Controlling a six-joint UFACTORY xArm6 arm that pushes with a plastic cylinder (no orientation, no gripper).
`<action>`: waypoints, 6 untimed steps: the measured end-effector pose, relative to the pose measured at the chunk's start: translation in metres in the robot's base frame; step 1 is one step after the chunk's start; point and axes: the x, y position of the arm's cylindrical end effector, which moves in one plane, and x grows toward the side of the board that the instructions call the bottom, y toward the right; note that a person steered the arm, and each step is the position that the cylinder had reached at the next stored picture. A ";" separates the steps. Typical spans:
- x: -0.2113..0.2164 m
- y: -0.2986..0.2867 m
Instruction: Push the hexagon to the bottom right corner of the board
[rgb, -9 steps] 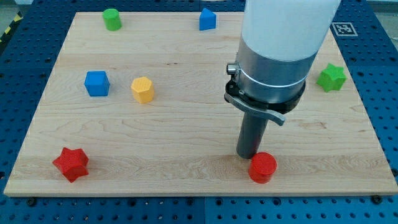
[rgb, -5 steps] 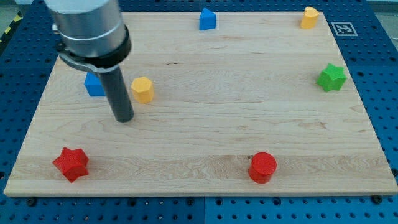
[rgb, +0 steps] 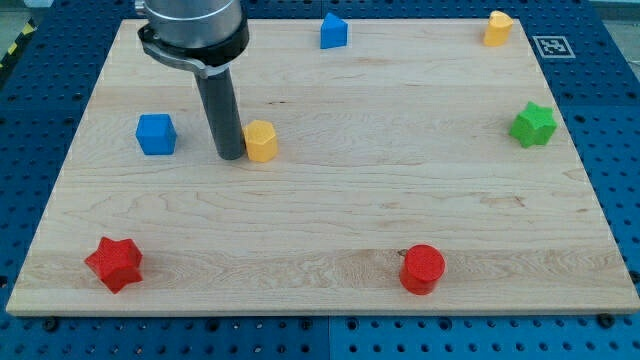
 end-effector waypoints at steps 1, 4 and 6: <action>-0.040 -0.022; -0.019 0.021; -0.019 0.028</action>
